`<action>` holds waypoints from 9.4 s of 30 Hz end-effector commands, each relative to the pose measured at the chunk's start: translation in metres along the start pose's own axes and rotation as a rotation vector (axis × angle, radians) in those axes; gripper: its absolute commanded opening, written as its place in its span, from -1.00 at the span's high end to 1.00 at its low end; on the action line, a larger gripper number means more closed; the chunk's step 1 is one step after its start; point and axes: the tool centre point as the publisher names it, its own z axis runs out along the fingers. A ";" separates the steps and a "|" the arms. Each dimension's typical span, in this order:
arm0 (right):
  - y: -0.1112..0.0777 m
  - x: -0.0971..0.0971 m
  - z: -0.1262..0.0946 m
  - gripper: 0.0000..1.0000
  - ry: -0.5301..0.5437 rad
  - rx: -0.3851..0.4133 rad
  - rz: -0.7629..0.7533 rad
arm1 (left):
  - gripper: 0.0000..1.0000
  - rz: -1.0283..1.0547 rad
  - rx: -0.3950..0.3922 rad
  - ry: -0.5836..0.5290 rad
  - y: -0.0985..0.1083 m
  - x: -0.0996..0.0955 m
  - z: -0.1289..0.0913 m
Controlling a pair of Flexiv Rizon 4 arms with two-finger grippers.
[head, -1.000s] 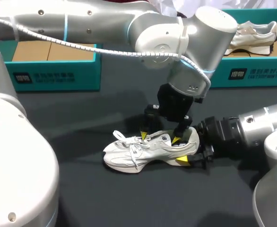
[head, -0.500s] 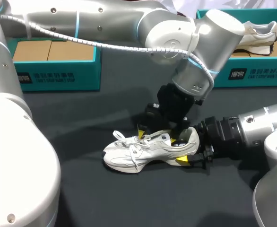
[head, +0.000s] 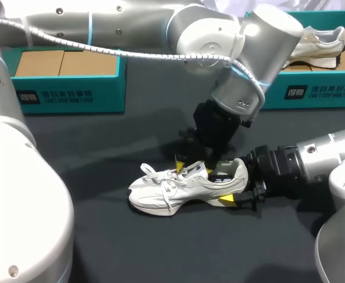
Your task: Take the shoe out of the shoebox, open the shoe tongue, remove and reinsert the insole, then place the shoe into the shoebox
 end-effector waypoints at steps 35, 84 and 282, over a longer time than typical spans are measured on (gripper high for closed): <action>0.000 0.000 0.003 1.00 -0.003 0.004 0.001 | 1.00 -0.046 0.002 0.569 0.000 -0.093 0.013; 0.000 0.000 0.003 1.00 -0.003 0.004 0.001 | 0.02 -0.034 0.044 0.511 -0.009 -0.125 0.046; 0.000 0.000 0.003 1.00 -0.003 0.004 0.001 | 1.00 1.594 0.630 0.539 -0.015 -0.004 0.024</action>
